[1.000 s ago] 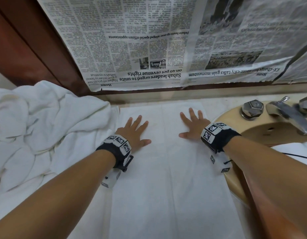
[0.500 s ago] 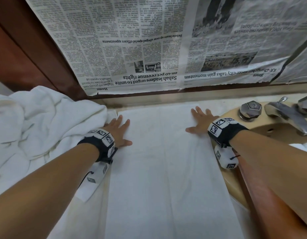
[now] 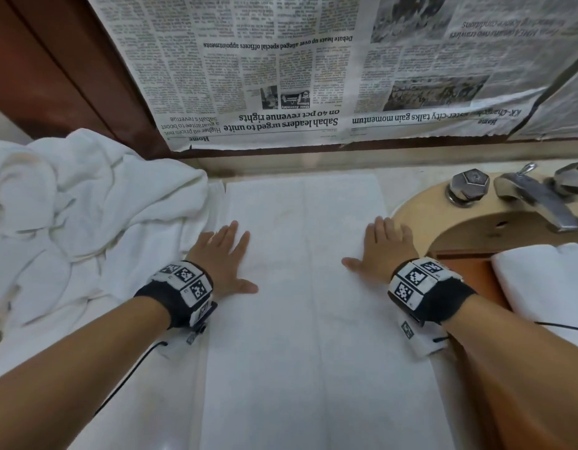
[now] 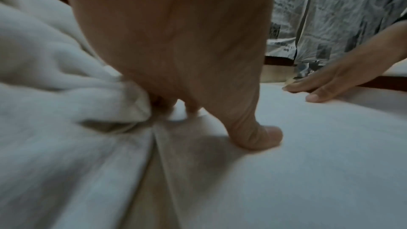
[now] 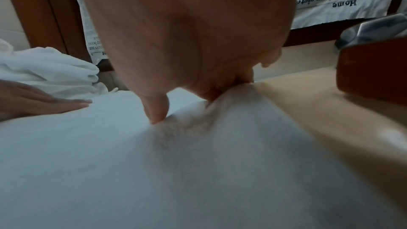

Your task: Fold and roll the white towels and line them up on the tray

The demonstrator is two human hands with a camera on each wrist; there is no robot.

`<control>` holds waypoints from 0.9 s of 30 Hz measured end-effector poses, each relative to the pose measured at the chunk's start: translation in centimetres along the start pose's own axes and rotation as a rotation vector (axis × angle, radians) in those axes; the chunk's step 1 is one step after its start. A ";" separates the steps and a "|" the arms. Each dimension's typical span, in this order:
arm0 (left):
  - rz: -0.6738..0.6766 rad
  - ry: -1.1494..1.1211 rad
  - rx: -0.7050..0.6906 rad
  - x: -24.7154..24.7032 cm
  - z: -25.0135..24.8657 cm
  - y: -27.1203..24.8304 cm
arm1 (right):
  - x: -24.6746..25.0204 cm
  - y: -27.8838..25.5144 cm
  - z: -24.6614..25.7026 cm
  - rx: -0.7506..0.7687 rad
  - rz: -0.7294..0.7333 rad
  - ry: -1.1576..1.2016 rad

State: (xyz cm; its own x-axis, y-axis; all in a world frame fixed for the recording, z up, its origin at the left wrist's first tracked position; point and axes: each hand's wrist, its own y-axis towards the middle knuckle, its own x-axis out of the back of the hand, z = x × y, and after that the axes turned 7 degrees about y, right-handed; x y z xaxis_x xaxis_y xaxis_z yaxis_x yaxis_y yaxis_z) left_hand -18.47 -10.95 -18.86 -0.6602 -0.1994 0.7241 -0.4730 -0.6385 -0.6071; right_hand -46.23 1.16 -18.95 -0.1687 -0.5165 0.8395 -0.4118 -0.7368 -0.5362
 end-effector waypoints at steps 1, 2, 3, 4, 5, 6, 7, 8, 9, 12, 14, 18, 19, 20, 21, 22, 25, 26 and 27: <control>-0.014 0.003 0.000 -0.1 0.3 0.1 | -0.3 -0.1 0.1 0.010 0.001 0.002; -0.023 0.002 -0.002 0.0 0.5 0.2 | -0.4 -0.1 0.2 0.020 0.004 0.010; -0.026 -0.006 -0.005 0.2 0.7 0.3 | -0.5 0.0 0.3 0.027 0.004 0.022; -0.023 -0.014 -0.007 0.4 1.0 0.5 | -0.5 0.1 0.3 0.030 0.001 0.029; -0.014 -0.020 -0.005 0.6 1.1 0.6 | -0.3 0.3 0.2 0.028 -0.003 0.035; -0.005 -0.028 0.001 0.8 1.3 0.6 | 0.1 0.3 0.2 0.022 -0.007 0.049; -0.001 -0.044 0.009 1.0 1.2 0.6 | 0.3 0.1 0.3 0.012 -0.014 0.072; -0.002 -0.068 0.015 1.1 0.9 0.3 | 0.4 -0.3 0.5 0.004 -0.022 0.095; -0.011 -0.099 0.016 1.1 0.4 -0.1 | 0.3 -1.0 0.9 0.007 -0.030 0.110; -0.067 -0.251 -0.061 -0.2 -2.3 -2.2 | -2.0 -4.1 2.5 0.097 -0.013 0.143; -0.073 -0.283 -0.115 -1.8 -3.3 -3.7 | -3.8 -6.0 2.5 0.122 0.033 0.162; -0.111 -0.243 -0.109 -4.2 -1.2 -4.7 | -4.6 -7.7 0.6 0.093 0.002 0.088; -0.108 -0.246 -0.102 -4.2 -0.8 -4.8 | -4.7 -8.0 0.6 0.077 -0.007 0.094; -0.105 -0.245 -0.091 -4.1 -0.8 -5.0 | -4.8 -8.5 1.0 0.062 -0.016 0.113; -0.103 -0.245 -0.080 -4.0 -1.2 -5.4 | -5.1 -9.2 1.7 0.050 -0.028 0.142; -0.107 -0.257 -0.080 -3.9 -1.8 -6.0 | -5.6 -9.9 2.5 0.044 -0.042 0.179; -0.137 -0.336 -0.202 -5.4 -4.7 -8.4 | -8.1 -12.5 3.9 0.006 -0.060 0.305; -0.150 -0.337 -0.243 -6.4 -5.3 -9.2 | -9.0 -13.3 3.8 -0.030 -0.061 0.338; -0.166 -0.325 -0.262 -7.3 -5.5 -9.9 | -9.7 -14.0 3.5 -0.068 -0.064 0.365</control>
State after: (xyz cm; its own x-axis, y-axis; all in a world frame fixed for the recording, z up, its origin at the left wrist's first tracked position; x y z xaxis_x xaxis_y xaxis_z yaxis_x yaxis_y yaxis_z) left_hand -12.14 0.95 -19.93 -0.3652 -0.3601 0.8585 -0.7162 -0.4804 -0.5062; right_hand -35.69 14.94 -19.95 -0.4438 -0.2720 0.8538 -0.4884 -0.7255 -0.4850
